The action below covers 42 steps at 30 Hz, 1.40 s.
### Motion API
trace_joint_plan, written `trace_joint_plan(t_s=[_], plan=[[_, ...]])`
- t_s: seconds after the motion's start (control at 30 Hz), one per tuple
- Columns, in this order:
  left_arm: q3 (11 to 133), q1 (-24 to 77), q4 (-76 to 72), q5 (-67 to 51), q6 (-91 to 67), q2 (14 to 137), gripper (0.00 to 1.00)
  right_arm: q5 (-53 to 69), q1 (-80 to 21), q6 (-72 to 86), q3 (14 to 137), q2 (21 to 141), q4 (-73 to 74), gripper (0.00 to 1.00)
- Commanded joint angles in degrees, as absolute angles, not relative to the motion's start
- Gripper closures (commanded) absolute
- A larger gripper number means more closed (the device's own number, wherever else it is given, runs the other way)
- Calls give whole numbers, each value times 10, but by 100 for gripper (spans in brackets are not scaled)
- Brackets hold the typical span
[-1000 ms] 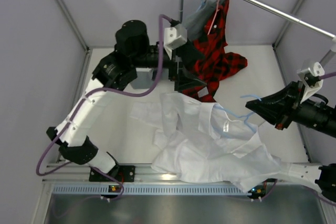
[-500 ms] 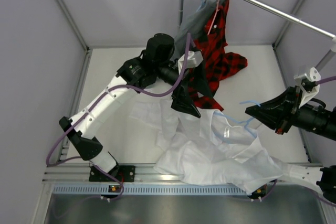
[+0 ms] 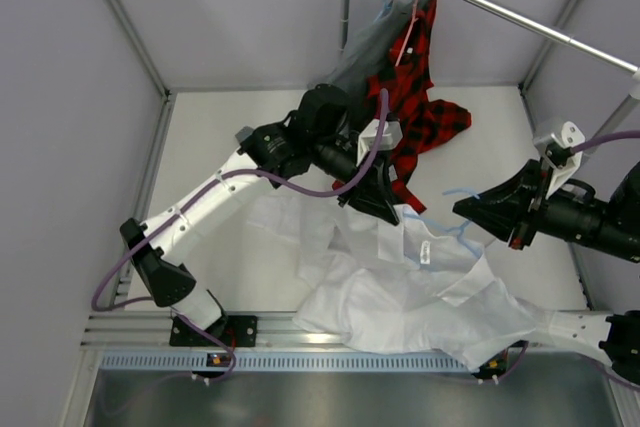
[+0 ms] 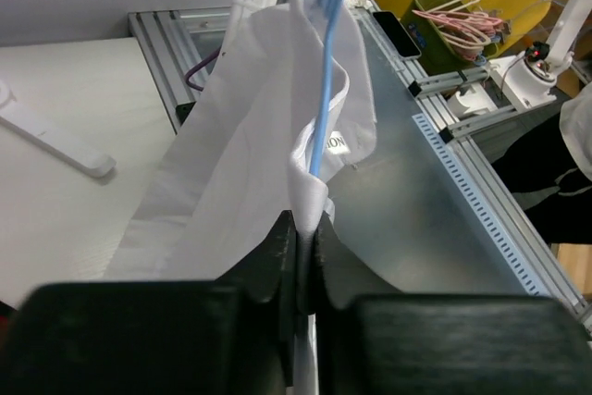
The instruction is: Place the shirt on the hanger
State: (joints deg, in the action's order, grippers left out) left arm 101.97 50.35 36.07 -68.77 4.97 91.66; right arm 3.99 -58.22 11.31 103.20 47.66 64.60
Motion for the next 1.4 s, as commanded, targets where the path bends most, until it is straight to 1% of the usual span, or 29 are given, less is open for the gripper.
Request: trace_joint_plan(t_s=[0.0, 0.13, 0.17, 0.2, 0.23, 0.27, 0.33, 0.37, 0.4, 0.47, 0.57, 0.63, 0.7, 0.87, 1.0, 1.1, 1.13, 1.17, 1.2, 1.23, 1.3, 1.33, 1.37], plan=[[1026, 512, 346, -687, 72, 911, 100, 50, -584, 108, 1051, 482, 603, 100], [1029, 512, 345, -706, 88, 904, 100, 51, -584, 114, 1045, 481, 594, 100], [1030, 512, 345, -708, 91, 902, 100, 50, -584, 116, 1047, 480, 598, 88], [1031, 509, 345, -718, 91, 901, 100, 38, -584, 109, 1055, 481, 612, 68], [1034, 507, 345, -723, 91, 900, 100, 20, -584, 104, 1086, 479, 669, 37], [1032, 505, 345, -730, 88, 897, 100, -17, -584, 101, 1104, 476, 698, 31], [1028, 495, 345, -750, 87, 889, 100, -18, -603, 115, 1143, 456, 739, 27], [1022, 492, 345, -753, 85, 886, 100, -11, -612, 128, 1150, 447, 769, 23], [1020, 487, 345, -756, 84, 877, 100, 15, -620, 159, 1147, 437, 776, 22], [1016, 487, 345, -755, 84, 868, 100, 52, -623, 181, 1091, 399, 784, 22], [1017, 486, 345, -756, 78, 855, 100, 59, -624, 201, 1001, 353, 782, 16], [1019, 484, 345, -755, 75, 847, 100, 57, -623, 197, 967, 333, 780, 15], [1020, 485, 346, -765, 69, 843, 100, 62, -623, 182, 954, 326, 774, 13], [1029, 484, 347, -784, 51, 836, 100, 75, -623, 142, 910, 335, 732, 12], [1036, 484, 348, -781, 40, 834, 100, 109, -623, 131, 866, 353, 669, 15], [1044, 485, 347, -766, 26, 837, 100, 130, -623, 125, 839, 362, 628, 23], [1048, 484, 347, -762, 20, 838, 100, 132, -623, 124, 838, 363, 622, 38], [1059, 484, 348, -761, 10, 840, 100, 130, -623, 120, 837, 362, 619, 57], [1064, 484, 347, -753, 5, 842, 100, 122, -623, 119, 840, 358, 618, 82], [1069, 484, 346, -723, 2, 842, 100, 110, -623, 119, 844, 353, 619, 100], [1072, 483, 327, -684, -31, 833, 100, 65, -623, 121, 862, 337, 622, 100], [1072, 480, 301, -635, -59, 828, 98, 45, -623, 125, 874, 333, 627, 100], [1072, 474, 287, -609, -75, 823, 69, 14, -623, 132, 886, 330, 639, 100]])
